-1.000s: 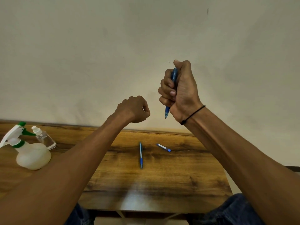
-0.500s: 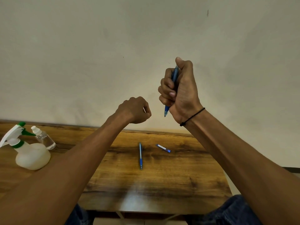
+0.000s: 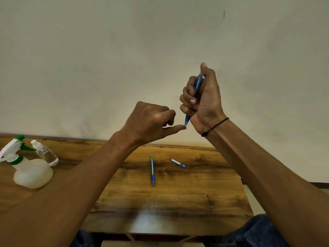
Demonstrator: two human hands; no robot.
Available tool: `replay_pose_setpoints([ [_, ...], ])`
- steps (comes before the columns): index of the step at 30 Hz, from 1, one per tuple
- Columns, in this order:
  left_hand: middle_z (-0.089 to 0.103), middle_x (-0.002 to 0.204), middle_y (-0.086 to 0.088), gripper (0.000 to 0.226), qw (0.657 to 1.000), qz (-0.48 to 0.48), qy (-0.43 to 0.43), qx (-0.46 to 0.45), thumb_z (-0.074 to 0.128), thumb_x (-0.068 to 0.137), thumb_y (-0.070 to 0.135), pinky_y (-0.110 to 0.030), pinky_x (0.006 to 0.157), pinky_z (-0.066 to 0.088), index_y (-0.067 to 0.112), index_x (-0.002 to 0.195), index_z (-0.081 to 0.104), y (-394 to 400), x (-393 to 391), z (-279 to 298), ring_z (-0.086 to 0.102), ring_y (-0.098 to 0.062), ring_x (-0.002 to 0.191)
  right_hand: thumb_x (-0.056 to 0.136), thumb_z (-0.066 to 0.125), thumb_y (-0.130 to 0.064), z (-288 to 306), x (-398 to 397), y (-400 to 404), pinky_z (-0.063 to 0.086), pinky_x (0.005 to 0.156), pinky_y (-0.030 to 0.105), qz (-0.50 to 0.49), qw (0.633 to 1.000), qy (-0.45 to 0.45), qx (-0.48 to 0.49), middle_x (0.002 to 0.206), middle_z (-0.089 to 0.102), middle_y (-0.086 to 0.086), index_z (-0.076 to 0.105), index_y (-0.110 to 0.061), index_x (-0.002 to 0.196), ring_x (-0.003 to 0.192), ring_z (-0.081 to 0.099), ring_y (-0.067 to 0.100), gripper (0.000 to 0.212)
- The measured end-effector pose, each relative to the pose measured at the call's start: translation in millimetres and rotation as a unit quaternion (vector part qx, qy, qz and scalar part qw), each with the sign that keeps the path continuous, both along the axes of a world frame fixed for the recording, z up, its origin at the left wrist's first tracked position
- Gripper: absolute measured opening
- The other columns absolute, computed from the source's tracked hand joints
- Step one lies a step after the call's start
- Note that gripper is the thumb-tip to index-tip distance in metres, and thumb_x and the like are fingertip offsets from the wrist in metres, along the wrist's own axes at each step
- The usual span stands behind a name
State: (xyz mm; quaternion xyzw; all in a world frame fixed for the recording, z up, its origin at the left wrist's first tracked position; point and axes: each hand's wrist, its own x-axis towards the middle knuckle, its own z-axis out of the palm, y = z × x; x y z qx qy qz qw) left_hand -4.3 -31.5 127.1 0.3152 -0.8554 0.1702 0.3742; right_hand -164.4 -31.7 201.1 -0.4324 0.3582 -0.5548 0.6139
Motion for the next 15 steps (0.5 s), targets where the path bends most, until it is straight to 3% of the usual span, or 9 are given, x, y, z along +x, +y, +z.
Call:
replay_pose_setpoints([
  [11,0.068,0.058,-0.002,0.045,1.0,-0.001,0.018,0.013,0.071,0.09,0.051,-0.034,0.049,0.055,0.011,0.069,0.071,-2.5,0.5,-4.8,0.064,-0.018,0.047,0.107,0.031,-0.053,-3.8,1.0,-3.2,0.02,0.044,0.021,0.008,1.0,0.01,0.004,0.042,0.031,-0.002,0.034,-0.011,0.06,0.038,0.024,0.011,0.063],
  [15,0.072,0.067,0.002,0.046,0.993,0.023,-0.043,0.11,0.073,0.085,0.062,-0.031,0.062,0.057,0.017,0.079,0.074,-8.9,8.1,-5.5,0.067,-0.015,0.056,0.107,0.029,-0.047,-5.9,1.2,-2.5,0.015,0.046,0.023,0.001,1.0,0.016,0.011,0.042,0.025,-0.003,0.031,-0.012,0.059,0.039,0.017,0.012,0.06],
])
